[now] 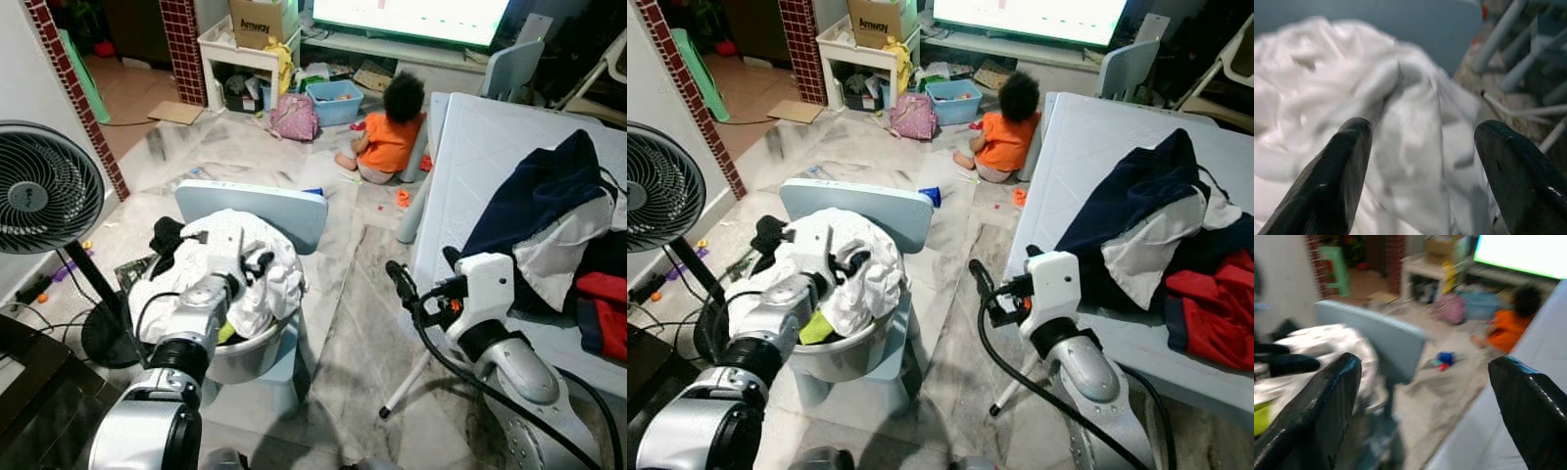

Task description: Hang hanger

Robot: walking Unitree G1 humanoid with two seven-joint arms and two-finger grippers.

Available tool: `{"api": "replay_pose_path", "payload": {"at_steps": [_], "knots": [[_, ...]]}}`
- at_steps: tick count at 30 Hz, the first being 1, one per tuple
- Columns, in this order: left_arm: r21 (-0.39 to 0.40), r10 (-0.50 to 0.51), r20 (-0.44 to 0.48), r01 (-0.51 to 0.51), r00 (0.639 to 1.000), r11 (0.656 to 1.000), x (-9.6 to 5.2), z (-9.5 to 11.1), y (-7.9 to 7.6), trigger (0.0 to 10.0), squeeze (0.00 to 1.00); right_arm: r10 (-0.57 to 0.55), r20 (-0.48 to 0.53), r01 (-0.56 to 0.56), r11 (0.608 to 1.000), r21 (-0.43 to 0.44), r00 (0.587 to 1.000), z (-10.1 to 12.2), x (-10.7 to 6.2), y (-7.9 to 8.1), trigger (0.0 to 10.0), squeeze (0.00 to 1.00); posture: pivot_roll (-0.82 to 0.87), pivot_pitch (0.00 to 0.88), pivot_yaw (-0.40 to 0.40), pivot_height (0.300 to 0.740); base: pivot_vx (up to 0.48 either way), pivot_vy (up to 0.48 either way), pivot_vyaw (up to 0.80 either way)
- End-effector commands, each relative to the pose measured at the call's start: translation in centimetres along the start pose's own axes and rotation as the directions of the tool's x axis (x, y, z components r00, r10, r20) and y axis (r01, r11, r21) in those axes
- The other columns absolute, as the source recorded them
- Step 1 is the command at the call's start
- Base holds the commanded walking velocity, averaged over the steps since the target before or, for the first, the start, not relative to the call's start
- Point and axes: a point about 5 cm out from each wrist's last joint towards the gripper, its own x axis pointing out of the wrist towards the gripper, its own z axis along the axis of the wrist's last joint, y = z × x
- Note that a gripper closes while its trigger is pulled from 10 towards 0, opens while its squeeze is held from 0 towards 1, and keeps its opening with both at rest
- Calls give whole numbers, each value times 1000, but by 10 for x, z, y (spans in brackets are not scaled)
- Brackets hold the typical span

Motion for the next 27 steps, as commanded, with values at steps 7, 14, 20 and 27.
{"api": "replay_pose_path", "payload": {"at_steps": [7, 14, 20, 27], "knots": [[-34, 64, -16, -65, 998, 997, 2, 7, 15, 5294, 0, 304, -98, -307, 952, -15, 948, 10, -19, 23, 10000, 0, -212, 77, -94, 740, 0, 0, 0], [-107, 115, -46, -120, 992, 987, -1, -5, 28, 0, 0, 235, -121, -243, 969, -50, 964, 9, -16, 10, 10000, 0, -212, 85, -104, 740, 0, 0, 0], [-158, 145, -74, -155, 987, 975, -6, -13, 40, 0, 0, 266, -147, -278, 958, -70, 953, 10, -15, 14, 10000, 0, -211, 88, -114, 740, 0, 0, 0], [-171, 191, -120, -210, 974, 963, -13, -27, 56, 0, 0, 275, -167, -291, 953, -80, 947, 11, -14, 13, 10000, 0, -207, 90, -118, 740, 0, 0, 0]]}}
